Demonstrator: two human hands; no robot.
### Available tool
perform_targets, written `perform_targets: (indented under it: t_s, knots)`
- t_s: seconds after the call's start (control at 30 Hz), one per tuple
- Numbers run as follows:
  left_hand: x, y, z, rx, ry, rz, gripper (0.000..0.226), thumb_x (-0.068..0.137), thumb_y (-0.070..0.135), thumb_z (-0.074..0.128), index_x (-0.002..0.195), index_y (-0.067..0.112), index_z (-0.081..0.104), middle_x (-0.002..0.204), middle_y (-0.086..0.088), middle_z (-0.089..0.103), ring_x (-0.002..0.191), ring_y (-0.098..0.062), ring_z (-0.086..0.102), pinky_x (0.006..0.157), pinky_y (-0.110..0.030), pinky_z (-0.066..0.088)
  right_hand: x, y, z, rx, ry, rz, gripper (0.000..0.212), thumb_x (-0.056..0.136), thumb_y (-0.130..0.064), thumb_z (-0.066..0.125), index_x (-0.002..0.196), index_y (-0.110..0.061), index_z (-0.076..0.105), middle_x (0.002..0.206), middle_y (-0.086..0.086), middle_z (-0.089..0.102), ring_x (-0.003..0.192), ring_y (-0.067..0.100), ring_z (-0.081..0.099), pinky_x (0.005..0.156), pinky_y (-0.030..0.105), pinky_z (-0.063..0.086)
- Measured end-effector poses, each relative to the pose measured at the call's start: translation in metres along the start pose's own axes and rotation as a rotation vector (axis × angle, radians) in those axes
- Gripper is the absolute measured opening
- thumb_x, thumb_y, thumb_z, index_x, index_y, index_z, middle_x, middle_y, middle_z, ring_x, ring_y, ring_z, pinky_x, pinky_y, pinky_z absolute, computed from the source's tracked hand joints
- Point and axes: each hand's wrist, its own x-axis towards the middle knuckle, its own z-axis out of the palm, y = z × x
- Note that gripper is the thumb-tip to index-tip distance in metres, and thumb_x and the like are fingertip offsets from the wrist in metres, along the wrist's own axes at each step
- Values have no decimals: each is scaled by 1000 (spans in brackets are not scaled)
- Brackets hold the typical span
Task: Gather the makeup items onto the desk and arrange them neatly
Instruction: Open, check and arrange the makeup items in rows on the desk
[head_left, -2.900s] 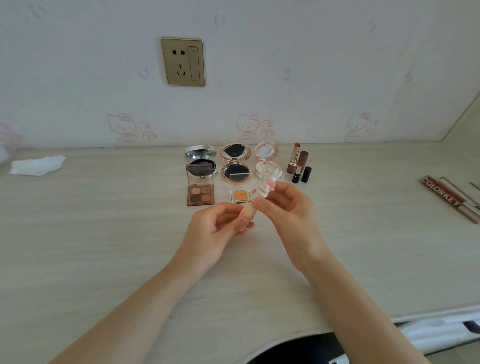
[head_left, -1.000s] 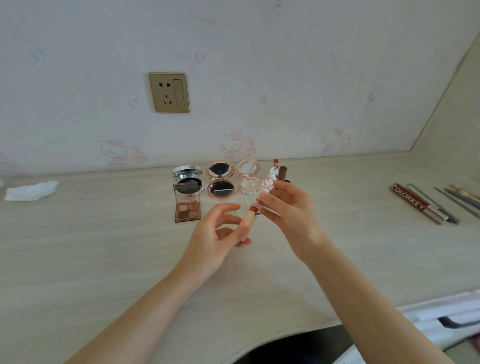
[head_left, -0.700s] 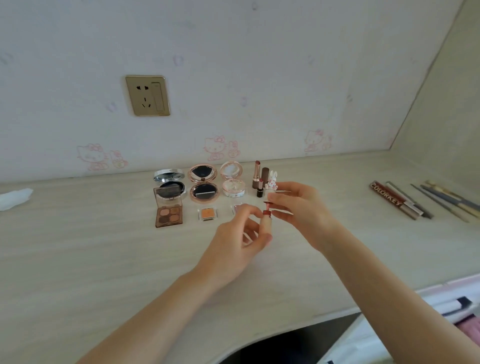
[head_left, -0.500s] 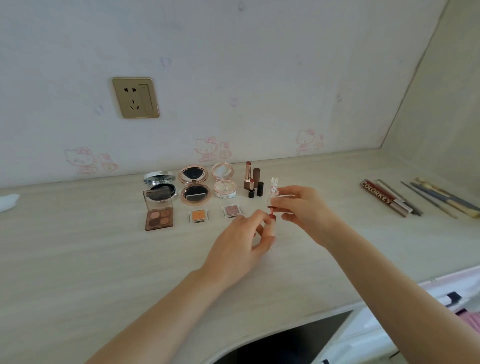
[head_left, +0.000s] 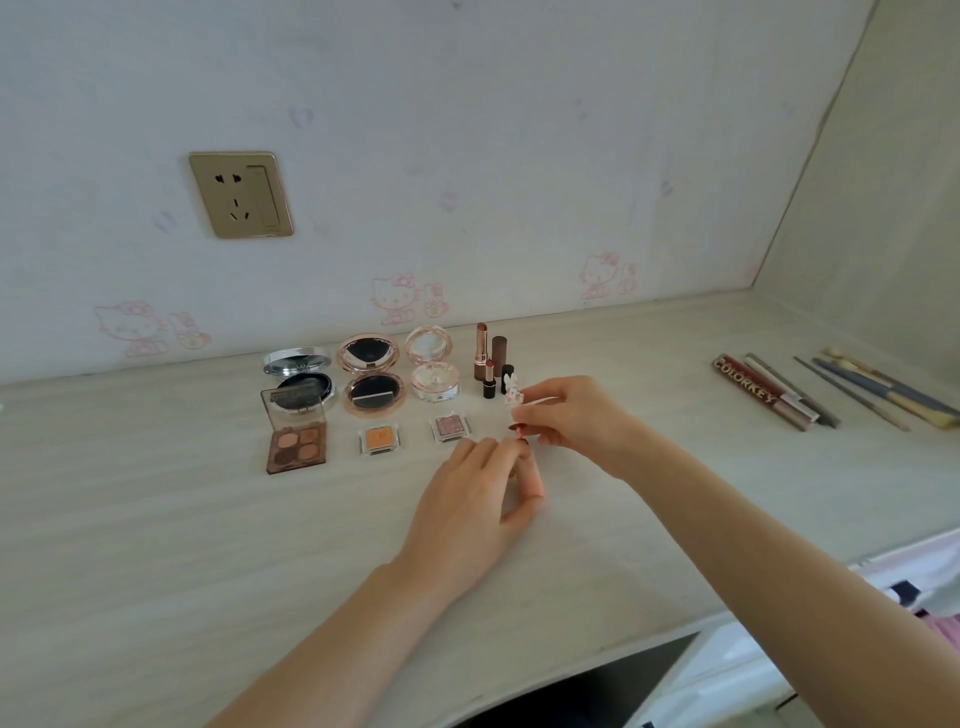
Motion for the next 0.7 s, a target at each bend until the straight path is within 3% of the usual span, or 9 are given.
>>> perform_targets:
  t_s: [0.13,0.23,0.37,0.7]
  knots:
    - [0,-2,3,88,26,48,32,85,38,61,113,24,60,101,5,53,95,-18,50,78,-34,50,8,2,1,-7,-27,20,15,83,-5,70,97,-1,68,78,14,70,66,19,65,70,30,50]
    - [0,-4,6,120,53,69,34,84,37,62,115,22,63,97,4,54,91,-19,52,77,-33,51,13,2,3,-55,-30,39,20,81,-5,72,100,1,68,79,15,71,69,21,64,65,27,49]
    - [0,-5,7,119,54,75,35,87,42,47,110,23,65,96,4,56,90,-19,52,76,-30,48,19,-2,6,-131,-19,69,23,77,-5,76,99,-1,70,76,11,72,67,17,64,57,23,45]
    - [-3,-4,7,64,86,62,20,86,23,58,101,15,68,87,0,61,86,-20,53,77,-29,48,36,-14,17,-316,-5,232,34,68,-12,79,94,8,70,74,13,62,61,20,47,48,23,29]
